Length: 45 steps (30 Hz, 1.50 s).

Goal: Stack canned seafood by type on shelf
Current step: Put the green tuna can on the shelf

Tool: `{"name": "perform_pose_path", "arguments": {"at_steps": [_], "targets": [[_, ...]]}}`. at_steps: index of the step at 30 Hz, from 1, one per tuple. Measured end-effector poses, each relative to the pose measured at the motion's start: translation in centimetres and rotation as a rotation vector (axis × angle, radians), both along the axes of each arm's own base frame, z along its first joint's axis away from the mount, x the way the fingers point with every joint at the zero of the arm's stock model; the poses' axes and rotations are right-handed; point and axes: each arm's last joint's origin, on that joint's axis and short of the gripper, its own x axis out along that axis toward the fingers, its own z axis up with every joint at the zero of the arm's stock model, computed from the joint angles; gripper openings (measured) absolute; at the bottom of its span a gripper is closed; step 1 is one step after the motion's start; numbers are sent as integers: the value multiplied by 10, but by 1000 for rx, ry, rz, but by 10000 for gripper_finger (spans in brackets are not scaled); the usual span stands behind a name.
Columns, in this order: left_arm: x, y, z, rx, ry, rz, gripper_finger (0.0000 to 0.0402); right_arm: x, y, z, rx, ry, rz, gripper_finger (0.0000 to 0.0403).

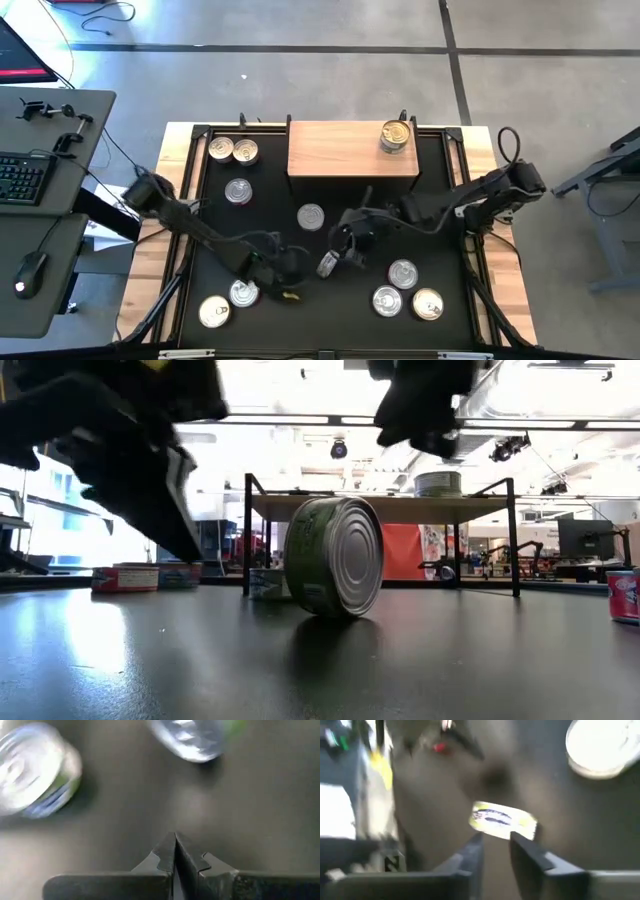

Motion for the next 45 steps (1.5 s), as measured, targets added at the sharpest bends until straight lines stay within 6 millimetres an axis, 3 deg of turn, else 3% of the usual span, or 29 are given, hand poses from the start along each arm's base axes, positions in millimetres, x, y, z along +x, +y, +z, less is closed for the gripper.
{"name": "perform_pose_path", "arguments": {"at_steps": [7, 10, 13, 22, 29, 34, 40, 45], "targets": [[-47, 29, 37, -207, -185, 196, 0, 27, -1, 3, -334, 70, 453, 255], [-57, 36, 48, -271, -249, 242, 0, 41, 5, 0, -416, 66, 592, 288], [-63, 41, 53, -283, -293, 279, 0, 56, 12, -10, -480, 65, 683, 296], [-64, 42, 57, -256, -310, 246, 0, 84, 20, -46, -531, 198, 794, 297], [-68, 43, 65, -227, -308, 166, 0, 90, 22, -64, -536, 240, 830, 294], [-81, 57, 91, -204, -384, 87, 0, 90, 26, -59, -562, 249, 789, 251], [-101, 84, 121, -154, -478, 54, 0, 96, 30, -45, -518, 217, 670, 131], [-115, 99, 134, -103, -527, 36, 0, 101, 30, -21, -499, 214, 541, 121]]}}
